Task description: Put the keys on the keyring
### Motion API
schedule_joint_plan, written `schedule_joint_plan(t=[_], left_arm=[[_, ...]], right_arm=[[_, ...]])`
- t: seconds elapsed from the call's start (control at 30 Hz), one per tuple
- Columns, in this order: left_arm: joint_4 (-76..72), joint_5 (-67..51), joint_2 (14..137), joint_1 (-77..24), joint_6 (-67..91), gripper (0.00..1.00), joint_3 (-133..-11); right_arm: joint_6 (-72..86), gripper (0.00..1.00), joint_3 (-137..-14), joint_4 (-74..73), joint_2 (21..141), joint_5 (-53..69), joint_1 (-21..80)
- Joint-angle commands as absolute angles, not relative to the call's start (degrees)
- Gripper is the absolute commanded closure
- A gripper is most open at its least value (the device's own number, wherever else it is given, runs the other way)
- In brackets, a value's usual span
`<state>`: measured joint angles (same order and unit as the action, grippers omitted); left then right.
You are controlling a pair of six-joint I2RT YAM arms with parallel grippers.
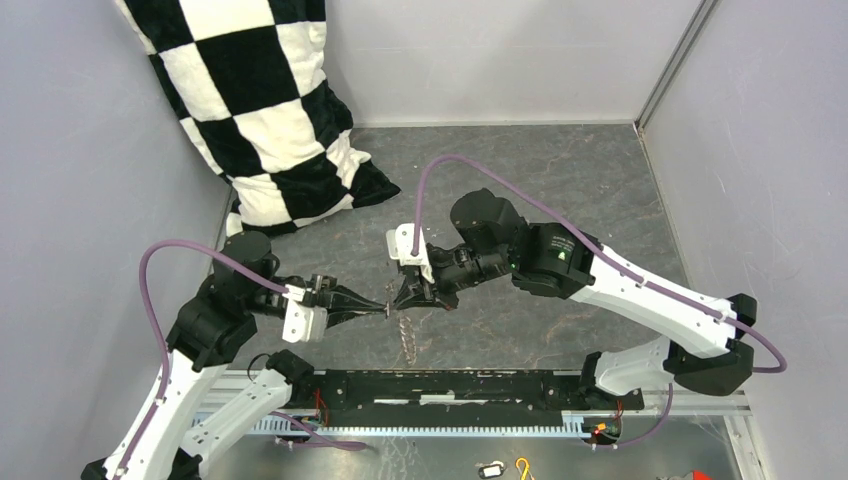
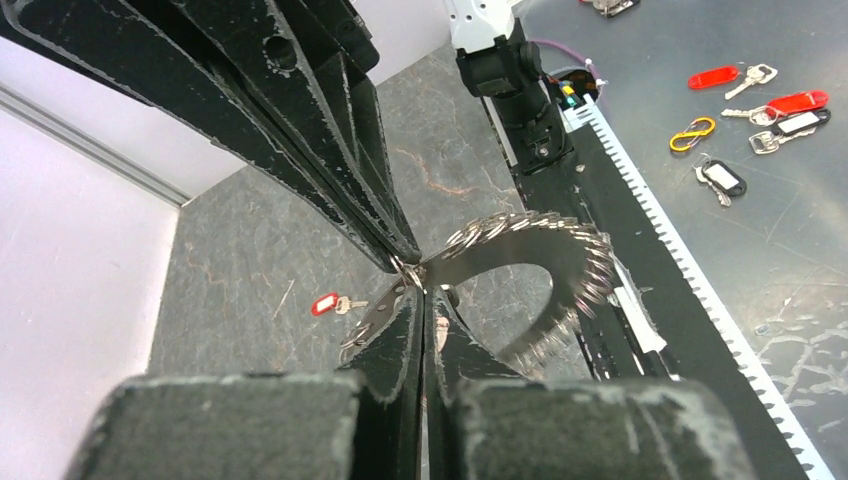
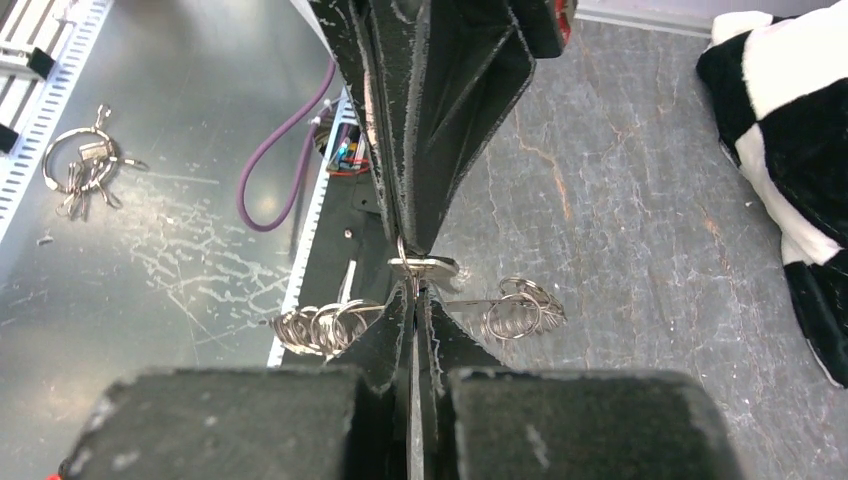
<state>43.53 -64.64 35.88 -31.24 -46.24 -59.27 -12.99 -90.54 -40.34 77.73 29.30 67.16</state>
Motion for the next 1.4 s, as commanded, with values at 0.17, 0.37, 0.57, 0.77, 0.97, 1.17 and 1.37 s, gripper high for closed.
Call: schedule_joint_plan(t=[0.17, 0.37, 0.57, 0.77, 0.97, 1.17, 1.37], left_arm=[[43.4, -66.4, 33.7, -31.3, -51.8, 0.98, -57.7], [43.4, -65.9, 32.9, -31.3, -53.5, 0.98, -56.9], [43.4, -65.2, 31.8, -31.3, -53.9, 0.98, -56.2], [45.9, -65.4, 31.9, -31.3, -56.1, 0.98, -56.3], [46.0, -66.1, 32.3, -31.3, -56.2, 0.98, -56.3], [46.0, -66.3, 32.5, -31.3, -56.4, 0.98, -56.6], [46.0, -66.6, 32.7, -31.3, -56.7, 0.98, -56.7]], right_arm=[[-4.7, 1.00, -82.9, -22.7, 71.9, 28.6, 65.0], [-4.0, 1.00, -82.5, -21.6, 71.3, 30.1, 64.5], [-3.7, 1.00, -82.1, -20.9, 70.9, 32.2, 63.7], [-1.7, 1.00, -78.7, -15.1, 68.5, 32.6, 62.8], [4.5, 1.00, -69.8, -0.6, 64.5, 32.4, 62.8], [8.7, 1.00, -63.3, 12.1, 62.4, 31.9, 62.8], [11.5, 1.00, -58.0, 22.2, 60.6, 30.3, 62.8]])
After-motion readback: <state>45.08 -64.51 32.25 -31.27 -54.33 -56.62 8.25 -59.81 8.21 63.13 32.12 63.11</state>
